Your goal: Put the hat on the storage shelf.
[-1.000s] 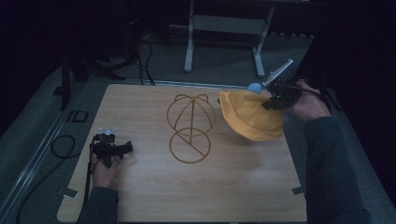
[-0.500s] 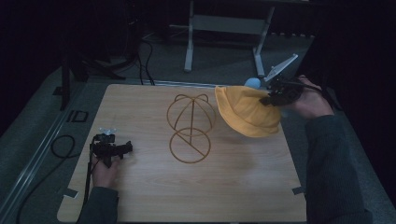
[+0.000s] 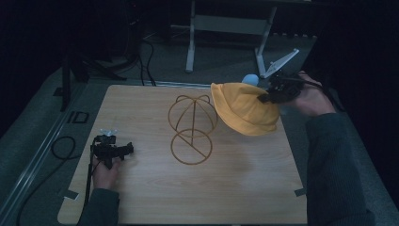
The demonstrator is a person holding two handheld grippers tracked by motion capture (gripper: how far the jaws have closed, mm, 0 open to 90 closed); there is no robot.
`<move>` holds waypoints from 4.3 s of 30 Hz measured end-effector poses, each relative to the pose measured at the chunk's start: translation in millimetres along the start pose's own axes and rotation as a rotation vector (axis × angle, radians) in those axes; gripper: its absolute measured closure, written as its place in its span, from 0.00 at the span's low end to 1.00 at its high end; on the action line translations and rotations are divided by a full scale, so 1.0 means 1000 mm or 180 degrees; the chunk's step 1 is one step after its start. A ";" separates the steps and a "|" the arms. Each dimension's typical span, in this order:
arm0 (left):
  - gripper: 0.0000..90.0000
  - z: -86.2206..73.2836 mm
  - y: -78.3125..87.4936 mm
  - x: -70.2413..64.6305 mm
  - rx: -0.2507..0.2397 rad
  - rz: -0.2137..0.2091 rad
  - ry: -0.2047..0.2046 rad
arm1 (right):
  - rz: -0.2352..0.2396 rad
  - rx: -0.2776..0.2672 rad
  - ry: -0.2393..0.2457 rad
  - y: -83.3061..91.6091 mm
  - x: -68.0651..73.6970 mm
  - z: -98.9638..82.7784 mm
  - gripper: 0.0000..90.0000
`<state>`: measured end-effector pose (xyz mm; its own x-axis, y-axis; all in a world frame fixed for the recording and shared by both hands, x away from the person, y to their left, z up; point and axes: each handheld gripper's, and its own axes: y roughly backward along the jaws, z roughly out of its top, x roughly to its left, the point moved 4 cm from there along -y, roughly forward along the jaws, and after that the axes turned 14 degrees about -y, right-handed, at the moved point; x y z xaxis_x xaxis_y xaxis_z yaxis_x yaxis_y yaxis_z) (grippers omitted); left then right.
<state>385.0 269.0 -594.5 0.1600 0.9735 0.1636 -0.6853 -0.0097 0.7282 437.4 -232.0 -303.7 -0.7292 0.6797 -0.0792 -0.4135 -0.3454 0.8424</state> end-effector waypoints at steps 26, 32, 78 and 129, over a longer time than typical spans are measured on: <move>0.01 0.000 0.000 0.000 -0.0008 0.0003 0.0003 | 0.0222 -0.0230 0.0236 0.010 0.027 0.031 0.93; 0.01 0.000 0.000 0.000 -0.0008 0.0003 0.0003 | 0.0286 -0.0266 0.0296 0.007 0.036 0.042 0.93; 0.01 0.000 0.000 0.000 -0.0001 -0.0002 0.0000 | 0.0224 -0.0204 0.0500 -0.029 0.085 0.102 0.91; 0.01 0.000 0.000 0.000 0.0000 0.0000 -0.0009 | 0.0498 -0.0264 0.0550 -0.055 0.124 0.119 0.40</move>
